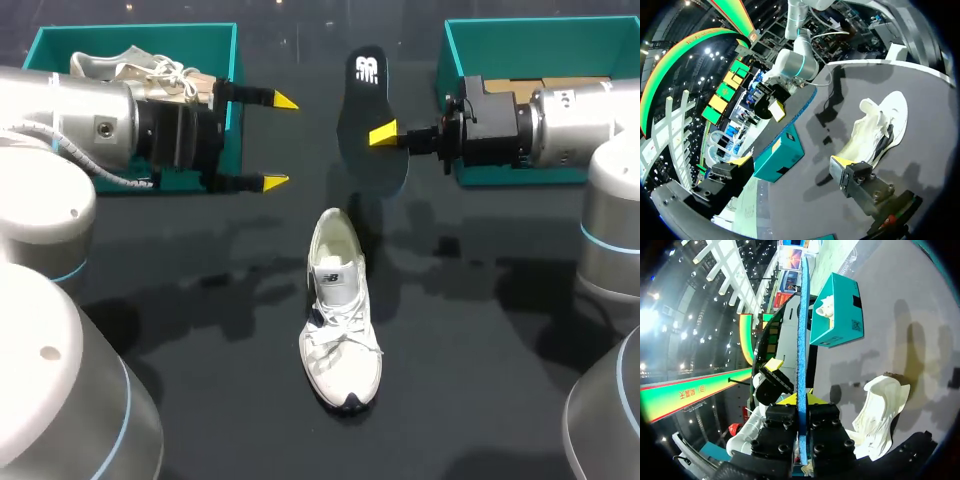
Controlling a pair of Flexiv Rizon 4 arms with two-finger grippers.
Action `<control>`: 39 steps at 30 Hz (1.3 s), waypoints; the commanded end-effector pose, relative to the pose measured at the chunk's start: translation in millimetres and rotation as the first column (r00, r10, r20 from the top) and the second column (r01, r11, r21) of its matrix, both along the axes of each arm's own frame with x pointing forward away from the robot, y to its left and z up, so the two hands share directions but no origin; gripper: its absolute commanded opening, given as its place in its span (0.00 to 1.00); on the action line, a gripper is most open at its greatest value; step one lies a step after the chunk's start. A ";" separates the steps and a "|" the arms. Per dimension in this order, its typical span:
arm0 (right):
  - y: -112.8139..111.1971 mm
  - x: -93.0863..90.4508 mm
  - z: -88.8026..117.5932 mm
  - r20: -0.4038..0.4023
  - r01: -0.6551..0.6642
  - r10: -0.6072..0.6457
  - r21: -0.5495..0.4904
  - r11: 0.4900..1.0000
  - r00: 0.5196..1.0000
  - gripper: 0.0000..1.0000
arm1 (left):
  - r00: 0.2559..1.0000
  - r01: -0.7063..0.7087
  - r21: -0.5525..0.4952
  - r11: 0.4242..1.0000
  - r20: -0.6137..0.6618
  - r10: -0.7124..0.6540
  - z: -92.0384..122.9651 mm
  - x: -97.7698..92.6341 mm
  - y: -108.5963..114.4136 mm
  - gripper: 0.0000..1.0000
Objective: Take the shoe out of the shoebox, open the shoe tongue, remove and reinsert the insole, then place the shoe into the shoebox
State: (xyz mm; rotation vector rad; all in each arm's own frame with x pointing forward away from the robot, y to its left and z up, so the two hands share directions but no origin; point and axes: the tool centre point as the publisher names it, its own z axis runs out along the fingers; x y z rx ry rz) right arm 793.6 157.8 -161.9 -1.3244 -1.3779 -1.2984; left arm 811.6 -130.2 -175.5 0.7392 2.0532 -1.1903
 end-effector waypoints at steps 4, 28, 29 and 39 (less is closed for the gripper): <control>8.4 3.6 -4.7 0.020 -0.009 0.009 -0.011 1.000 1.000 0.00 | 0.900 -0.230 0.406 0.884 -0.256 0.352 4.4 3.1 3.0 1.00; 24.9 1.2 -37.7 0.230 0.024 -0.023 -0.002 1.000 0.973 0.00 | 0.768 -0.216 0.661 0.718 -0.339 0.543 -31.6 -29.1 12.5 1.00; 24.9 1.2 -37.7 0.230 0.024 -0.023 -0.002 1.000 0.973 0.00 | 0.768 -0.216 0.661 0.718 -0.339 0.543 -31.6 -29.1 12.5 1.00; 26.6 0.9 -41.5 0.246 0.023 -0.023 0.001 1.000 0.969 0.00 | 0.747 -0.184 0.734 0.653 -0.328 0.578 -74.8 -37.4 0.7 1.00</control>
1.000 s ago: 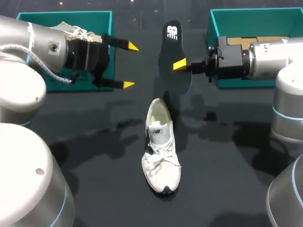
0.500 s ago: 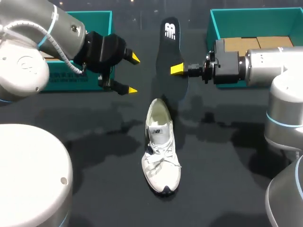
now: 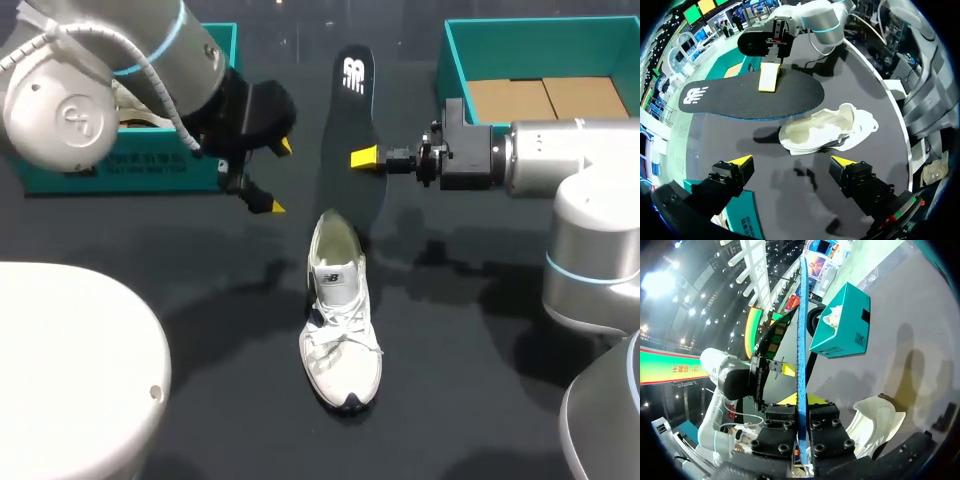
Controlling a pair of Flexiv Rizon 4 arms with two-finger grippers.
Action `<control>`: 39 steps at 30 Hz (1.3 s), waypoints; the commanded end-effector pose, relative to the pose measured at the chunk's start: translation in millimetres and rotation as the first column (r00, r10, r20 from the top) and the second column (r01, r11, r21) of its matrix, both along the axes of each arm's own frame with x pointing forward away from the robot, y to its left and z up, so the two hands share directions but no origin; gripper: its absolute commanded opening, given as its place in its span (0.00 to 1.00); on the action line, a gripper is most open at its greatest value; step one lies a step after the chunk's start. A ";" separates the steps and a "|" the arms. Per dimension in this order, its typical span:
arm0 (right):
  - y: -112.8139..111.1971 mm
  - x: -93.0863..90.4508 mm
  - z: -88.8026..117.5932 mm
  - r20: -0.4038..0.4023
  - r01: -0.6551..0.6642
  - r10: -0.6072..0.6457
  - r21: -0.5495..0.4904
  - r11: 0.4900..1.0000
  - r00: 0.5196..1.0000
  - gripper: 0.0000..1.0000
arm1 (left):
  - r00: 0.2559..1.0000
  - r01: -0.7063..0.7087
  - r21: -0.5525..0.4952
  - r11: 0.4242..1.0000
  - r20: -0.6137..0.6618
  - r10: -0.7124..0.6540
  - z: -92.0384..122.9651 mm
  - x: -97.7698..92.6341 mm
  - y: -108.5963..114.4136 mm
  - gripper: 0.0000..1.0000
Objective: Take the shoe out of the shoebox, open the shoe tongue, remove and reinsert the insole, then place the shoe into the shoebox
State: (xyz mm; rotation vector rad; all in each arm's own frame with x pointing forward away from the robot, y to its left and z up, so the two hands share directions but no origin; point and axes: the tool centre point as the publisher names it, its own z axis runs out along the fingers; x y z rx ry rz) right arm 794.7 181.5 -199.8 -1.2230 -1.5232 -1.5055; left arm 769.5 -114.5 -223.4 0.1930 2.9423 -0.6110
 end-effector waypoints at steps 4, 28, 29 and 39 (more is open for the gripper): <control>5.3 0.8 -13.9 0.080 0.006 -0.010 0.051 0.999 0.997 0.00 | 0.999 -0.004 0.141 0.990 -0.042 0.010 -47.6 -1.9 -11.1 1.00; 10.5 4.2 -30.4 0.126 -0.006 -0.001 0.048 0.999 0.992 0.00 | 0.995 0.078 0.031 0.996 -0.070 -0.076 -82.3 -3.5 5.6 1.00; 10.5 4.2 -30.4 0.126 -0.006 -0.001 0.048 0.999 0.992 0.00 | 0.997 0.064 0.008 0.998 -0.051 -0.064 -85.8 -4.2 5.1 1.00; 22.9 9.3 -50.0 0.214 0.000 -0.024 0.114 0.994 0.976 0.00 | 0.998 0.038 -0.063 0.997 -0.038 -0.041 -107.1 -7.7 2.0 1.00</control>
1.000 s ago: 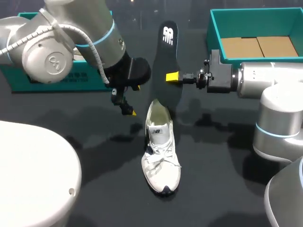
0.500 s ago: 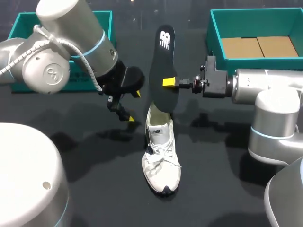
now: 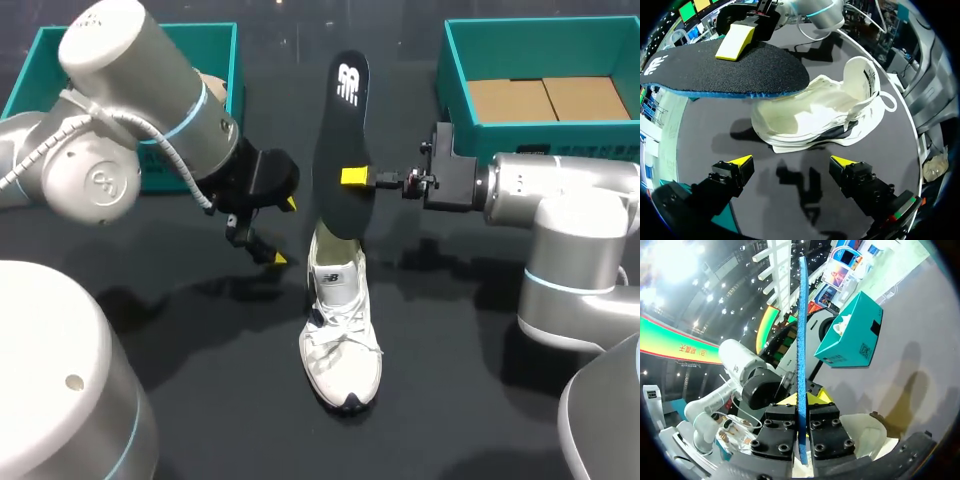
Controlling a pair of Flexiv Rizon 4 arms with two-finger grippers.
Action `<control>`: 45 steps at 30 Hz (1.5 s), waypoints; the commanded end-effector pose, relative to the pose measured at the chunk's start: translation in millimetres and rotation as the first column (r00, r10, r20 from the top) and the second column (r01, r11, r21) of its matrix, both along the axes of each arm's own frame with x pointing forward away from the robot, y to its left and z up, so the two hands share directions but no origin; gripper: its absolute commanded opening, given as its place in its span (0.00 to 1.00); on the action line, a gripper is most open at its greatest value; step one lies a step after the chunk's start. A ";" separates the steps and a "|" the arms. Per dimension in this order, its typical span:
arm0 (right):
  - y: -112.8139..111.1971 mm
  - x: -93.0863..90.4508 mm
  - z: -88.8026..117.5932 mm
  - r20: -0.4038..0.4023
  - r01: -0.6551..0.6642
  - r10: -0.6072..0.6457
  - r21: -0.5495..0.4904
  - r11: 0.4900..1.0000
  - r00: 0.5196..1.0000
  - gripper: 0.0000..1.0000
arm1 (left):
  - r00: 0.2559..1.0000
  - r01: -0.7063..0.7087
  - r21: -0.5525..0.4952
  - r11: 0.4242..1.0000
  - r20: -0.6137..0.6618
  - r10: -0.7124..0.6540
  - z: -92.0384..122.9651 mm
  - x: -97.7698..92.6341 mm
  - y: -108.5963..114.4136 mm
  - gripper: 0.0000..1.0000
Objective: Take the shoe out of the shoebox, open the shoe tongue, remove and reinsert the insole, then place the shoe into the shoebox
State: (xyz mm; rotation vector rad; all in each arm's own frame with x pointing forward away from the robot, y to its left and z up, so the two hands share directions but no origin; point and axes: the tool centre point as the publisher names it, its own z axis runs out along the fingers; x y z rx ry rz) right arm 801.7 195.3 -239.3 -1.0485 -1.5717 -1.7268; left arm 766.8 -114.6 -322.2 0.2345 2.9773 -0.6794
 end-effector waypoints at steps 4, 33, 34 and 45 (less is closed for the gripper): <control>12.6 3.5 -15.3 0.002 -0.001 0.001 0.028 1.000 1.000 0.00 | 0.996 0.084 -0.042 0.996 -0.002 -0.084 -8.3 -6.3 2.3 1.00; 20.7 5.2 -26.3 0.079 0.061 -0.070 0.117 0.991 0.994 0.00 | 1.000 -0.015 -0.071 0.997 -0.026 0.013 -30.2 -3.2 -12.4 1.00; 21.2 5.5 -26.8 0.082 0.063 -0.073 0.114 0.991 0.994 0.00 | 1.000 -0.016 -0.071 0.997 -0.026 0.015 -30.7 -2.6 -13.2 1.00; 17.7 3.8 -29.8 0.117 0.070 -0.085 0.129 0.989 0.989 0.00 | 0.999 -0.014 -0.064 0.998 -0.037 0.012 -34.6 -4.4 -24.7 1.00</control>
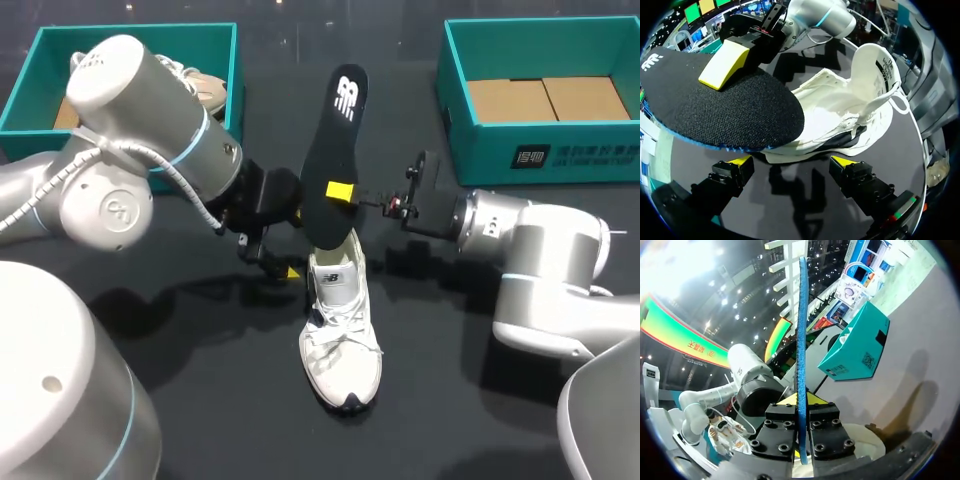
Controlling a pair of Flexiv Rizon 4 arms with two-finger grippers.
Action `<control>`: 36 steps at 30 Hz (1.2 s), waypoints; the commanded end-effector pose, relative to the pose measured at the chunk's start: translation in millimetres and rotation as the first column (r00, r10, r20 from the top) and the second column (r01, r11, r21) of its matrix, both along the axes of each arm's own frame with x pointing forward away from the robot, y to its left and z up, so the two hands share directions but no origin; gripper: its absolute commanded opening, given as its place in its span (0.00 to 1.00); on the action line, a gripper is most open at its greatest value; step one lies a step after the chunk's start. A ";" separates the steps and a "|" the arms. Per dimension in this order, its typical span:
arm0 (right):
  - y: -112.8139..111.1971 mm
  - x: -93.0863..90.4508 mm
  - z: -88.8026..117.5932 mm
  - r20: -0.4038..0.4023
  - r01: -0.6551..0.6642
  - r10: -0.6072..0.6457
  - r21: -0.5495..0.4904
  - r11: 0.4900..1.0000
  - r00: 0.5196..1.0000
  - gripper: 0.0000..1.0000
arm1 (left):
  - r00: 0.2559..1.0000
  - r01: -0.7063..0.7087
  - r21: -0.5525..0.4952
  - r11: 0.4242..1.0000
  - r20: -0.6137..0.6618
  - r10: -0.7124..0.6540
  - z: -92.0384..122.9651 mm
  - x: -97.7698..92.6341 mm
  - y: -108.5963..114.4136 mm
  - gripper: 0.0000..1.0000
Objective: Take the shoe out of the shoebox, open the shoe tongue, remove and reinsert the insole, then place the shoe into the shoebox
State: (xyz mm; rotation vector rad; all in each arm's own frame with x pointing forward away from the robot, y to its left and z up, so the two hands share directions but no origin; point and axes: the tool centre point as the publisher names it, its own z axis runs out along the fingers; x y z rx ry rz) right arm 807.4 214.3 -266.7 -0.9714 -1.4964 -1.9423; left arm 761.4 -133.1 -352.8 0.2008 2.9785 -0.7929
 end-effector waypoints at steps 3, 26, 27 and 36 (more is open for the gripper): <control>-2.2 -1.5 -3.7 0.002 0.005 -0.005 0.007 1.000 1.000 0.00 | 1.000 -0.001 0.008 1.000 -0.006 0.001 -5.3 0.8 -8.2 1.00; -10.0 -5.0 -15.6 0.093 0.010 -0.012 0.020 1.000 0.996 0.00 | 1.000 -0.014 0.016 1.000 -0.027 0.015 -8.4 -0.4 -9.6 1.00; -10.0 -5.3 -16.6 0.100 0.009 -0.011 0.018 1.000 0.995 0.00 | 1.000 -0.014 0.016 1.000 -0.027 0.015 -8.4 -0.4 -9.6 1.00; -9.0 -5.5 -26.3 0.129 0.023 -0.021 -0.012 1.000 0.991 0.00 | 1.000 -0.014 0.016 1.000 -0.027 0.015 -8.4 -0.4 -9.6 1.00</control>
